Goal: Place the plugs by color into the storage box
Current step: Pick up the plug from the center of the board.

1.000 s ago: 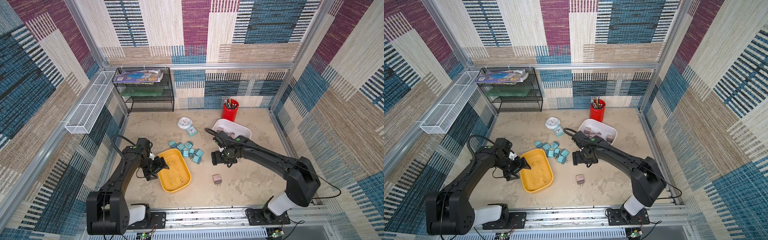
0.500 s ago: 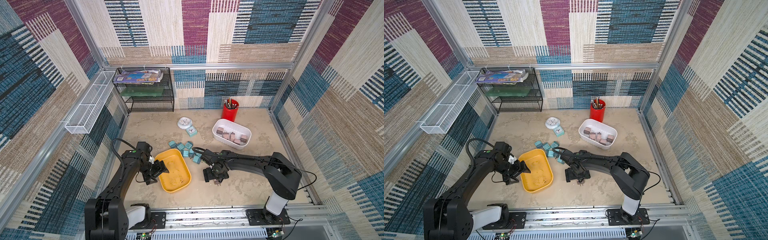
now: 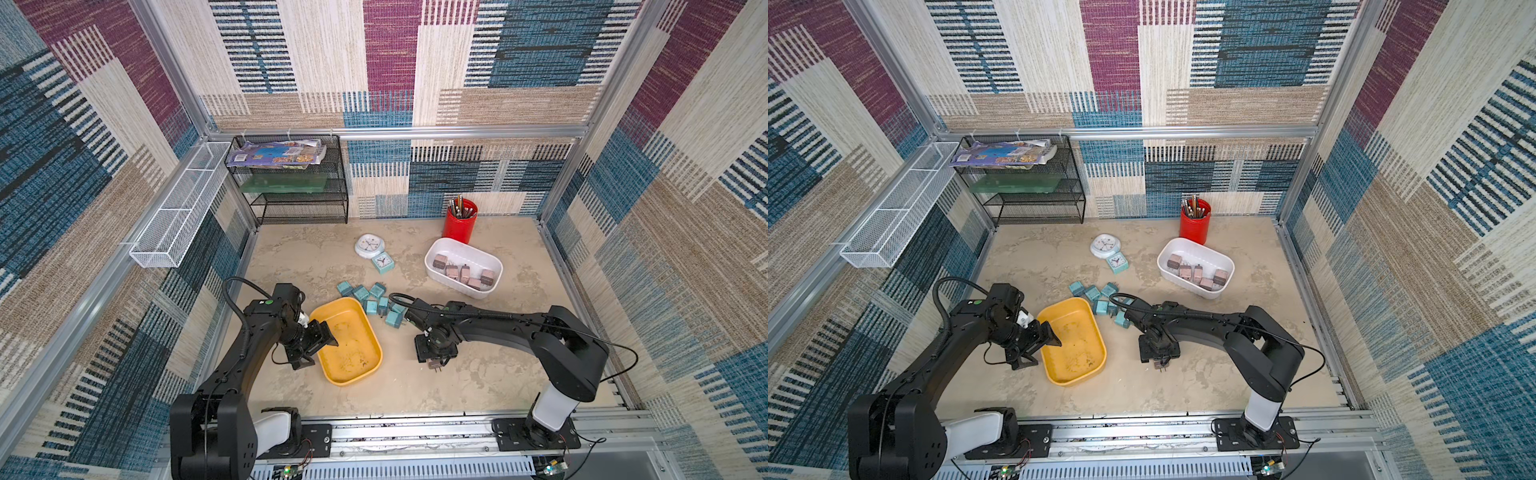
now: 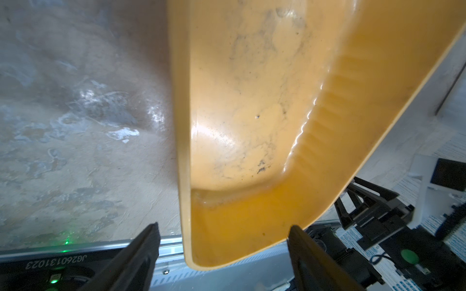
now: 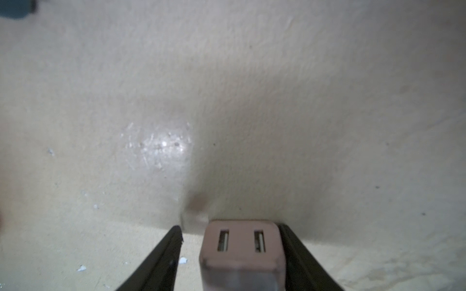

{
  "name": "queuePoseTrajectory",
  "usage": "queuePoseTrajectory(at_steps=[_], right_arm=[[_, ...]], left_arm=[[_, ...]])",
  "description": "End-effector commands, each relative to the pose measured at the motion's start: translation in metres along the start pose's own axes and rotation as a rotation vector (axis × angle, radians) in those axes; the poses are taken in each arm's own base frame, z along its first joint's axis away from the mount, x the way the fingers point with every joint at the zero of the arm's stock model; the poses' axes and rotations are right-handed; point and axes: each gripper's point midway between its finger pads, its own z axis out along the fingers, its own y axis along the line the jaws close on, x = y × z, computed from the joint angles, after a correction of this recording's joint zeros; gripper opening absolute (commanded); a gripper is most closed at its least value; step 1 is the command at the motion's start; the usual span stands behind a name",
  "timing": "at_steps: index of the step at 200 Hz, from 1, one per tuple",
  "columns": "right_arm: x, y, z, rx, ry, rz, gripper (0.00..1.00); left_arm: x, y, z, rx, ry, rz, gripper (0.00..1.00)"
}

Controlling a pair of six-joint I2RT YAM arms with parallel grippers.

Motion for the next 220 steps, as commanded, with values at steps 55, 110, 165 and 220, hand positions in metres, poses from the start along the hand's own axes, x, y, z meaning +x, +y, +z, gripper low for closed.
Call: queuePoseTrajectory(at_steps=[55,110,165,220], right_arm=[[-0.014,0.001,-0.007,-0.044,-0.034,0.007,0.45],[-0.056,-0.020,-0.051,-0.075,-0.112,0.069,0.42],[-0.170,-0.112,-0.109,-0.025,-0.275,0.176,0.42],[-0.250,-0.192,-0.091,0.036,-0.299,0.263,0.42]], left_arm=[[-0.003,-0.003,0.001,0.007,0.004,-0.010,0.83],[-0.007,-0.006,0.002,0.013,0.005,-0.009,0.83],[-0.012,-0.009,0.001,0.011,0.003,-0.004,0.83],[-0.013,-0.011,-0.001,0.014,-0.001,-0.007,0.83]])
